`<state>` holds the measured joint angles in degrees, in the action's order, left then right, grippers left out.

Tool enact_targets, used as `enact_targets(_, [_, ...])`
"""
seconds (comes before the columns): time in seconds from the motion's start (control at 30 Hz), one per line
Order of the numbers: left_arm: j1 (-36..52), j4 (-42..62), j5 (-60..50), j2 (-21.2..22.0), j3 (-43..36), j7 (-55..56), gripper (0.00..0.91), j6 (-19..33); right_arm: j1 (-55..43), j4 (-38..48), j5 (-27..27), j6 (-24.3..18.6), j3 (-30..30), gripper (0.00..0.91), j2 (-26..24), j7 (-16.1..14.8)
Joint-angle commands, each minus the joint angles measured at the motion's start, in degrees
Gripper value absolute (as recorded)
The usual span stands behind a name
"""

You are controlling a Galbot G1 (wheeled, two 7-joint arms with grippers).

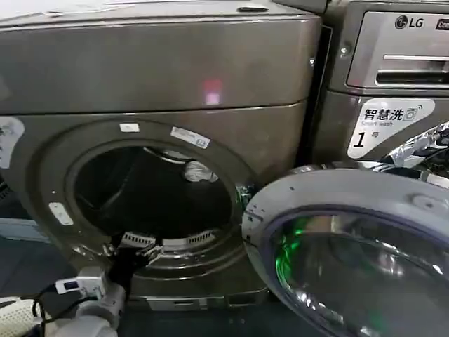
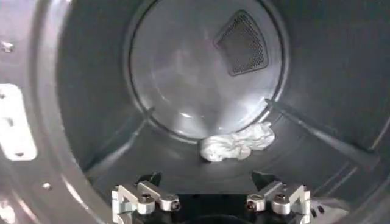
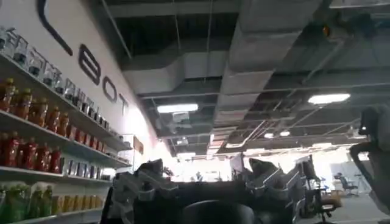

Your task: Grasp the clothes from the dryer.

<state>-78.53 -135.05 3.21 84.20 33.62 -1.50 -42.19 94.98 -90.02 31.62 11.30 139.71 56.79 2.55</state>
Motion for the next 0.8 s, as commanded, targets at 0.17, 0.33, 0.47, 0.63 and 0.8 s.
enact_targets(0.17, [0.3,0.6,-0.1,0.2,-0.1,0.0,0.907,-2.8,0.0,0.1,0.0,-0.2,-0.1,0.907,0.0,0.0])
enact_targets(0.33, [0.2,0.6,-0.2,0.3,-0.2,0.0,0.907,-2.8,-0.1,0.4,0.0,-0.2,-0.1,0.907,0.0,0.0])
enact_targets(0.47, [0.3,0.6,-0.2,0.4,-0.1,0.0,0.907,-2.8,0.1,0.5,0.0,-0.2,-0.1,0.907,0.0,-0.1])
enact_targets(0.63, [0.3,0.6,-0.2,0.4,-0.2,0.0,0.907,-2.8,0.0,0.4,-0.1,-0.1,-0.1,0.907,-0.1,-0.1])
enact_targets(0.8, [0.1,0.5,-0.1,0.4,-0.1,0.0,0.907,-2.8,0.0,0.4,-0.1,-0.1,-0.2,0.907,0.1,-0.2])
